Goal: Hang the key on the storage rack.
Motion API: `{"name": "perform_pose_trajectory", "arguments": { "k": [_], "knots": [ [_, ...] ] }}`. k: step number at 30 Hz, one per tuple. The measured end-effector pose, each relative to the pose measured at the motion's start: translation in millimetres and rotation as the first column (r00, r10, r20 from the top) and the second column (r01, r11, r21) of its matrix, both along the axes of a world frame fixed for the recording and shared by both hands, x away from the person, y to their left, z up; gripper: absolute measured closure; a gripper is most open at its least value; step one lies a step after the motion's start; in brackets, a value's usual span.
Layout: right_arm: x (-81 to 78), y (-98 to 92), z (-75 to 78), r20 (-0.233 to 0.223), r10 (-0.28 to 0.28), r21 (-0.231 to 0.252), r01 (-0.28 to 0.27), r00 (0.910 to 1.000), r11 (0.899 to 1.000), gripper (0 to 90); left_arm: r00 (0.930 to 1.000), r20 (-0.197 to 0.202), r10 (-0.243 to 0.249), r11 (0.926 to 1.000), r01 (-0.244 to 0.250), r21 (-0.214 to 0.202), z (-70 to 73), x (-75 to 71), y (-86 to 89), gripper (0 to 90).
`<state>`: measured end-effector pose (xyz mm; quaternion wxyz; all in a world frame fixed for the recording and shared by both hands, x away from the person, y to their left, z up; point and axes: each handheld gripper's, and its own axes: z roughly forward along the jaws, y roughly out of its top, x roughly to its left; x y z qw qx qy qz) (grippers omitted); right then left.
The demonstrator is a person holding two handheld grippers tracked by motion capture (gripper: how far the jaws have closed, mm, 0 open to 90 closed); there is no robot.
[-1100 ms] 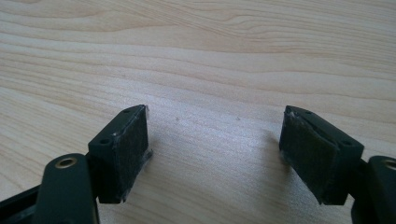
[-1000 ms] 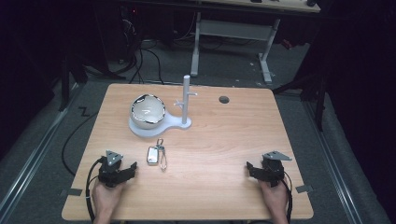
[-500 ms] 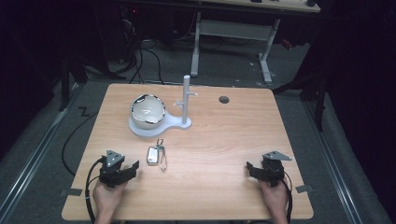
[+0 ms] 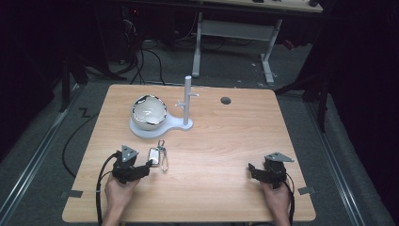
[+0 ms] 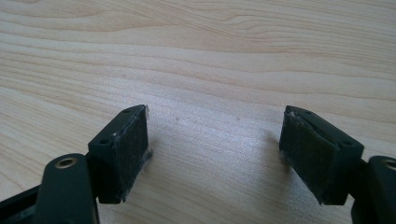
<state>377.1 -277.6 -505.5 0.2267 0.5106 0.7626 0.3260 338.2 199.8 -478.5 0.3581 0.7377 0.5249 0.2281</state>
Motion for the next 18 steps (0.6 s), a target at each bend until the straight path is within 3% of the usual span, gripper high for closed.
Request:
{"name": "perform_pose_trajectory", "arguments": {
  "k": [5,8,14,18],
  "knots": [
    [0.0,-0.1,0.0,0.0,0.002,-0.001,-0.002,1.0,1.0,23.8,0.9993,-0.037,0.005,0.9999,-0.005,-0.015,-3.3,12.9,-7.7,27.2],
    [0.0,-0.1,0.0,0.001,0.002,-0.001,-0.002,1.0,1.0,23.8,0.9984,-0.055,0.015,0.9999,-0.015,0.001,-4.9,19.2,-11.2,25.6],
    [-0.1,-0.1,0.0,0.0,0.002,-0.002,-0.002,1.0,1.0,23.8,0.9974,-0.069,0.02,0.9998,-0.02,-0.005,-7.3,29.5,-18.4,26.0],
    [-0.1,-0.2,0.0,0.0,0.003,-0.002,-0.003,1.0,1.0,23.8,0.9973,-0.061,0.041,0.9992,-0.041,0.002,-8.6,33.2,-19.6,30.8]
  ]
}}
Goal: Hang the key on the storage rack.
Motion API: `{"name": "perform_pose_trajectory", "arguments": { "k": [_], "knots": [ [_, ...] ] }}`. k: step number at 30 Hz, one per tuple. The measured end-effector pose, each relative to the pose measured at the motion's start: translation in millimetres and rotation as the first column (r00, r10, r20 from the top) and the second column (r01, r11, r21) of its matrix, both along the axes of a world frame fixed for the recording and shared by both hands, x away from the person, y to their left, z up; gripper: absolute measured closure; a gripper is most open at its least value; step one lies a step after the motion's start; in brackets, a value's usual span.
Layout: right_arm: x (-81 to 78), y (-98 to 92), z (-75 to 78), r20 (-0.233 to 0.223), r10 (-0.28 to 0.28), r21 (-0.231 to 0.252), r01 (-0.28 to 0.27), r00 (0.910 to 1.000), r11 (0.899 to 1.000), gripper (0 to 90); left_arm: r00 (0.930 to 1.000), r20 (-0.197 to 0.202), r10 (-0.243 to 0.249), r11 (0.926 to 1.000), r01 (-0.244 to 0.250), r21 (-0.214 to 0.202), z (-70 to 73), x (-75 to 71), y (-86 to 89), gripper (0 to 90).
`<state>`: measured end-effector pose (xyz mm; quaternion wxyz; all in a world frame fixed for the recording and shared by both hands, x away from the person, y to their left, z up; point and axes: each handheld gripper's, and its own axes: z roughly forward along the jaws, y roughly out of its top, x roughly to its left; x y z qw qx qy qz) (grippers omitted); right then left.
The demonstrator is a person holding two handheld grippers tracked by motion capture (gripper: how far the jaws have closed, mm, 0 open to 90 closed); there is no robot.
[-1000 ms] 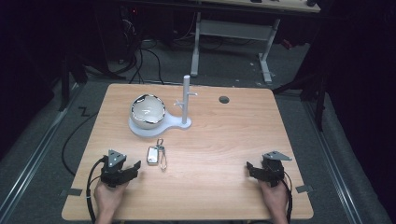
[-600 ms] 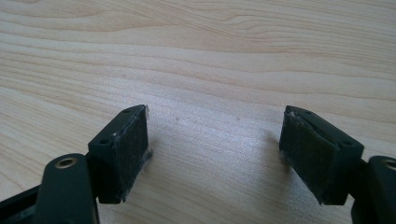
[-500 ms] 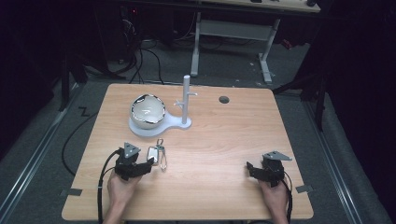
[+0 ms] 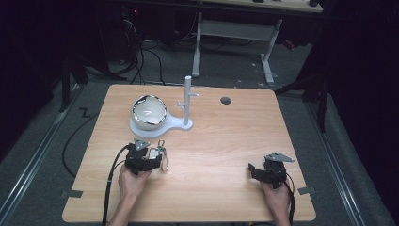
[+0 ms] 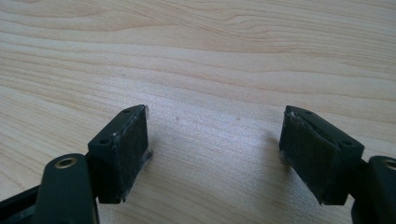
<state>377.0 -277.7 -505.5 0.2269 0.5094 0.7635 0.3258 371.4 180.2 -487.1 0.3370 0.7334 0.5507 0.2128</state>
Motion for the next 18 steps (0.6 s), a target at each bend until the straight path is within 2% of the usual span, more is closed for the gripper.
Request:
{"name": "perform_pose_trajectory", "arguments": {
  "k": [5,11,16,18],
  "knots": [
    [0.0,0.0,-0.1,0.001,0.0,0.001,0.0,1.0,1.0,23.7,0.9995,0.009,0.031,0.9992,-0.031,-0.024,0.9,1.6,3.1,34.1],
    [-0.1,0.1,-0.1,0.001,0.001,0.001,-0.001,1.0,1.0,23.7,0.9993,-0.024,0.03,0.9994,-0.03,0.019,-5.4,5.2,2.7,34.6],
    [-0.1,0.1,-0.1,0.001,0.001,0.002,-0.001,1.0,1.0,23.8,0.9987,-0.036,0.037,0.9993,-0.037,0.0,-6.9,7.2,1.9,35.9],
    [-0.1,0.1,-0.1,0.001,0.001,0.001,-0.001,1.0,1.0,23.8,0.9991,-0.035,0.025,0.9997,-0.026,-0.007,-8.3,7.7,-0.2,37.4]
  ]
}}
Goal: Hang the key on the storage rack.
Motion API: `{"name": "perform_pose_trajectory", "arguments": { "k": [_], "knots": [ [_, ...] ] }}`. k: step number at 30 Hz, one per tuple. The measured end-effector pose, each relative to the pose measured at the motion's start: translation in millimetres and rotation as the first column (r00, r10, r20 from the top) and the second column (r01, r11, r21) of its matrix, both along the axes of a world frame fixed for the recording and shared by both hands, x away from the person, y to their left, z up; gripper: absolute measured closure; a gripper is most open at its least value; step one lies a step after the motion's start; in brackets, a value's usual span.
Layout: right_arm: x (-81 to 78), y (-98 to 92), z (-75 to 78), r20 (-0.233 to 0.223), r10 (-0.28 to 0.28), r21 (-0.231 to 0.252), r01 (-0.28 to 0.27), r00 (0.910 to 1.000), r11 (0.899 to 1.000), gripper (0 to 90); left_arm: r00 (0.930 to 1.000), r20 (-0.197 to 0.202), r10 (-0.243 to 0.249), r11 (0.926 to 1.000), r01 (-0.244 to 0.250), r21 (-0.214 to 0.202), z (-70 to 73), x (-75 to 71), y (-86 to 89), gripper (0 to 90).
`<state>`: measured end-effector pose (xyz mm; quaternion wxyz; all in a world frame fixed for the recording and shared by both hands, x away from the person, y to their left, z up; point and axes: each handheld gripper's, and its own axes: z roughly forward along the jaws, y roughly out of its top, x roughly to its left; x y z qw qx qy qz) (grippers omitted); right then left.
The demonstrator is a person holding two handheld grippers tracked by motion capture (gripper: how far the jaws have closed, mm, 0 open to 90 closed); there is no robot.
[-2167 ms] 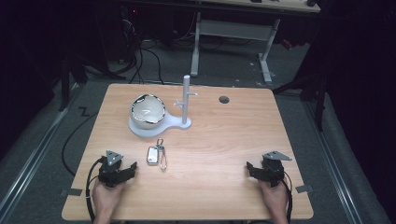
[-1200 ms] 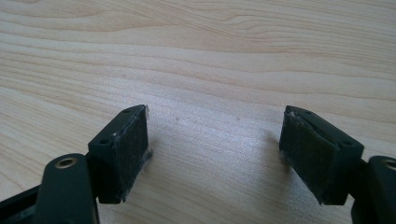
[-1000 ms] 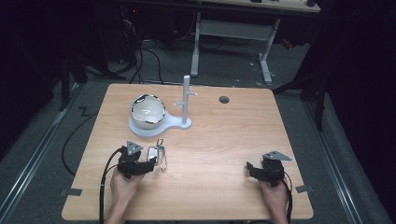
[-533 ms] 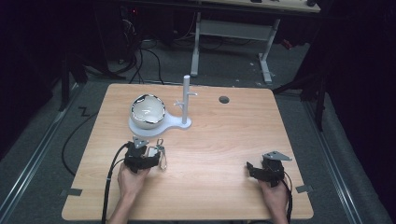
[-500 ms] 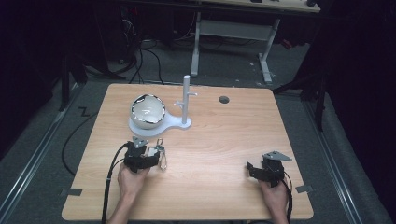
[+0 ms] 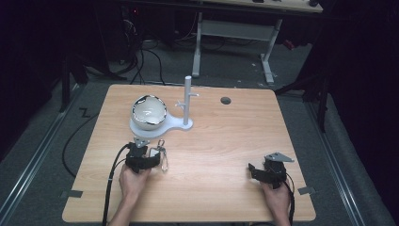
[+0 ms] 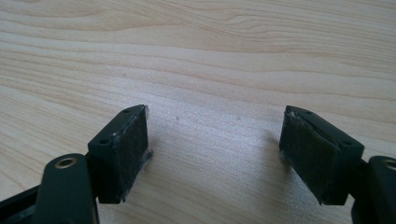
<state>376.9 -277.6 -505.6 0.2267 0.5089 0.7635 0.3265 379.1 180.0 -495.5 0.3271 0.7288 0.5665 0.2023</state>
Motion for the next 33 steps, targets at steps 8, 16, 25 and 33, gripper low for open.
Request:
{"name": "perform_pose_trajectory", "arguments": {
  "k": [8,16,25,33],
  "knots": [
    [-0.1,0.1,0.0,0.0,-0.001,0.0,0.001,1.0,1.0,23.8,0.9985,0.011,-0.054,0.9985,0.054,0.015,-2.2,-1.9,-7.6,57.6],
    [-0.1,0.2,0.0,0.0,-0.001,0.001,0.001,1.0,1.0,23.7,0.9967,0.014,-0.08,0.9964,0.081,-0.025,-2.3,-1.0,-7.9,71.3],
    [-0.2,0.1,0.0,-0.001,0.0,0.001,0.0,1.0,1.0,23.7,0.9936,0.064,-0.093,0.9956,0.094,-0.006,4.9,-6.4,-4.9,76.3],
    [-0.2,0.1,0.0,0.0,0.0,0.001,0.0,1.0,1.0,23.7,0.9817,0.152,-0.115,0.9921,0.121,-0.032,34.1,-14.0,3.2,76.5]
  ]
}}
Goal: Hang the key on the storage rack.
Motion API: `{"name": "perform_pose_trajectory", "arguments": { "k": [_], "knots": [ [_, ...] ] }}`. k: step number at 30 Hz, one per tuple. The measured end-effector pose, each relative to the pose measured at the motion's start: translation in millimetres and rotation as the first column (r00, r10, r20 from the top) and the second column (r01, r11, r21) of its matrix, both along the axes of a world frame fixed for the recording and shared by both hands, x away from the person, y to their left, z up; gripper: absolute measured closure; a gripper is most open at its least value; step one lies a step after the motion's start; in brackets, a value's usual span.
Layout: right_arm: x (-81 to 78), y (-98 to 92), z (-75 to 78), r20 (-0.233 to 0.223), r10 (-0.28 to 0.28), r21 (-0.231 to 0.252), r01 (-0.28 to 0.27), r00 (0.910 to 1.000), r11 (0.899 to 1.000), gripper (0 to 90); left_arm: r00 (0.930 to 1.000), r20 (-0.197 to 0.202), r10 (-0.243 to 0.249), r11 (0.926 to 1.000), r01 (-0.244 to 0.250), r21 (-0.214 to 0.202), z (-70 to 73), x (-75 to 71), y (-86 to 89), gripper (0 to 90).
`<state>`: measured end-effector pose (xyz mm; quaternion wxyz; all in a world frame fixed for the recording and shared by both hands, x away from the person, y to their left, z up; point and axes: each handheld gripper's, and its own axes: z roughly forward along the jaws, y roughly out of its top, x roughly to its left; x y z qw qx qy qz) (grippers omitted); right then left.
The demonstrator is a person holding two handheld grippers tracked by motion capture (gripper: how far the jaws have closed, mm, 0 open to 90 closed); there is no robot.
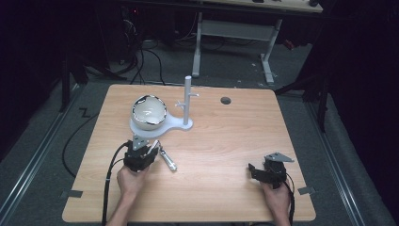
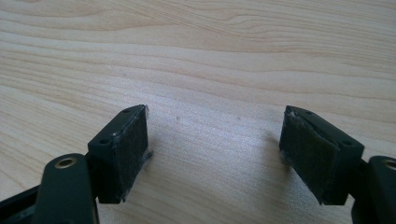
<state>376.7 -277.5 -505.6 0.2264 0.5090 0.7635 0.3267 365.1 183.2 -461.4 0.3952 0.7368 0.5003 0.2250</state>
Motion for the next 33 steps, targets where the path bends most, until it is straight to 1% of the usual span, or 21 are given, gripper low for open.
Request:
{"name": "perform_pose_trajectory", "arguments": {
  "k": [1,2,3,5,10,12,15,16,17,18,20,22,25,27,32,33],
  "knots": [
    [0.0,0.0,0.0,0.0,0.0,0.0,0.0,1.0,1.0,23.7,1.0,0.0,0.0,1.0,0.0,0.0,0.0,0.0,0.0,76.5],
    [0.0,0.0,0.0,0.0,0.0,0.0,0.0,1.0,1.0,23.7,1.0,0.006,-0.002,0.9999,0.002,-0.01,3.7,-0.4,0.6,76.5],
    [0.0,0.0,0.0,0.0,0.0,0.0,0.0,1.0,1.0,23.7,0.9997,0.019,-0.013,0.9993,0.013,-0.036,10.5,-1.3,1.7,76.5],
    [0.0,0.0,0.0,0.0,0.0,0.0,0.0,1.0,1.0,23.7,0.9992,0.033,-0.021,0.9986,0.022,-0.048,16.5,-2.0,1.5,76.6],
    [0.0,0.0,0.0,0.0,0.0,0.0,0.0,1.0,1.0,23.7,0.9971,0.059,-0.048,0.997,0.051,-0.057,28.9,-2.0,0.2,76.6],
    [0.0,0.0,0.0,0.0,0.0,0.0,0.0,1.0,1.0,23.7,0.9962,0.069,-0.053,0.9968,0.057,-0.057,33.8,-1.6,-0.5,76.6],
    [0.1,-0.2,0.0,0.001,0.001,-0.001,-0.001,1.0,1.0,23.7,0.9948,0.082,-0.06,0.9955,0.066,-0.068,40.3,0.7,-1.7,76.6],
    [0.1,-0.2,0.0,0.001,0.001,-0.001,-0.001,1.0,1.0,23.7,0.9948,0.082,-0.06,0.9955,0.066,-0.068,40.3,0.7,-1.7,76.6],
    [0.1,-0.2,0.0,0.001,0.001,-0.001,-0.001,1.0,1.0,23.7,0.9941,0.086,-0.067,0.9945,0.073,-0.076,44.0,2.9,-2.3,76.6],
    [0.0,-0.1,0.0,0.0,0.0,0.0,0.0,1.0,1.0,23.7,0.9941,0.086,-0.067,0.9945,0.073,-0.076,44.0,2.9,-2.3,76.5],
    [0.1,-0.1,0.0,0.0,0.001,0.0,-0.001,1.0,1.0,23.7,0.9925,0.093,-0.079,0.9939,0.086,-0.069,49.6,6.3,-3.6,76.5],
    [0.0,-0.1,0.1,-0.001,0.0,0.0,0.0,1.0,1.0,23.7,0.9922,0.094,-0.081,0.9935,0.088,-0.071,51.5,7.3,-4.0,76.5],
    [0.1,-0.1,0.0,0.0,0.001,0.0,-0.001,1.0,1.0,23.7,0.9903,0.105,-0.09,0.9928,0.098,-0.069,58.6,10.2,-5.8,76.5],
    [0.1,-0.1,0.0,0.0,0.001,0.0,-0.001,1.0,1.0,23.7,0.9898,0.108,-0.093,0.9918,0.102,-0.078,61.3,12.0,-5.8,76.5],
    [0.1,-0.2,0.0,0.001,0.001,-0.001,-0.001,1.0,1.0,23.7,0.9891,0.112,-0.095,0.9915,0.104,-0.078,66.3,16.9,-5.0,76.5],
    [0.0,-0.1,0.0,0.0,0.0,0.0,0.0,1.0,1.0,23.7,0.9887,0.118,-0.092,0.9906,0.103,-0.089,68.6,18.6,-5.1,76.5]
  ]
}}
